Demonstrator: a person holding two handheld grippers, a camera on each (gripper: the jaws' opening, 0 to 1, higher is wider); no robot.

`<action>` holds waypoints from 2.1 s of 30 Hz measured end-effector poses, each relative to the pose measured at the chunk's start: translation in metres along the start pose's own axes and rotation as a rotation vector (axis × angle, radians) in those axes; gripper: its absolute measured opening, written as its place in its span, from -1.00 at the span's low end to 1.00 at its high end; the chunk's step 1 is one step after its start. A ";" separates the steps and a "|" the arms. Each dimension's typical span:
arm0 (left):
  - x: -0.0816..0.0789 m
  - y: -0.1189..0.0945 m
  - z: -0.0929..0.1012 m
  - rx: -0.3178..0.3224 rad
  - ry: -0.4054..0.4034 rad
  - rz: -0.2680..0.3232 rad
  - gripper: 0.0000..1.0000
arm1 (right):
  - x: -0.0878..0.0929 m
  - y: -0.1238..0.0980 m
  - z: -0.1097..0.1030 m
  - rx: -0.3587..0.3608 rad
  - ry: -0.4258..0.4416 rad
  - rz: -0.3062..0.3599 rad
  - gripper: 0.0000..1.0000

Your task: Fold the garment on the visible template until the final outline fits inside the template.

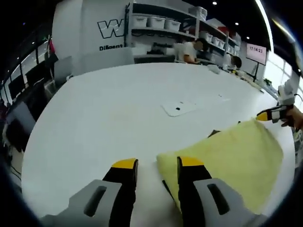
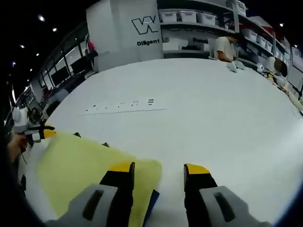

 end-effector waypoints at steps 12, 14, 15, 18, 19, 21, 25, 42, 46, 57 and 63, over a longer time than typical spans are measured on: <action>0.025 -0.052 0.026 0.077 -0.019 0.017 -0.35 | 0.041 -0.037 -0.034 -0.093 -0.016 -0.035 -0.24; 0.032 -0.060 0.033 0.097 -0.021 0.025 -0.36 | 0.054 -0.047 -0.041 -0.104 -0.020 -0.043 -0.25; 0.037 -0.066 0.037 0.100 -0.039 0.030 -0.36 | 0.061 -0.052 -0.044 -0.105 -0.027 -0.039 -0.25; 0.049 -0.077 0.042 0.080 -0.063 0.057 -0.36 | 0.077 -0.061 -0.047 -0.112 -0.020 -0.056 -0.26; 0.055 -0.080 0.045 0.089 -0.074 0.053 -0.36 | 0.084 -0.064 -0.051 -0.126 -0.022 -0.059 -0.26; 0.064 -0.085 0.048 0.092 -0.095 0.041 -0.37 | 0.091 -0.061 -0.050 -0.128 -0.022 -0.076 -0.25; 0.081 -0.095 0.051 0.092 -0.098 0.019 -0.37 | 0.107 -0.071 -0.051 -0.131 -0.029 -0.091 -0.27; 0.119 -0.121 0.056 0.187 -0.060 0.000 -0.60 | 0.124 -0.092 -0.057 -0.136 -0.052 -0.095 -0.53; 0.119 -0.119 0.060 0.209 -0.044 0.004 -0.70 | 0.126 -0.093 -0.055 -0.126 -0.056 -0.099 -0.66; 0.124 -0.124 0.054 0.246 -0.028 -0.009 -0.91 | 0.128 -0.097 -0.050 -0.117 -0.028 -0.097 -0.75; 0.128 -0.121 0.052 0.258 0.004 -0.020 -0.98 | 0.129 -0.096 -0.050 -0.112 -0.035 -0.103 -0.76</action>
Point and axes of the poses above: the point that each gripper's makers call its tool centre point, and the gripper's own axes: y roughly forward along the fingers, z roughly to its right, x roughly out of its underside, the point moved 2 cm from there along -y, roughly backward along the fingers
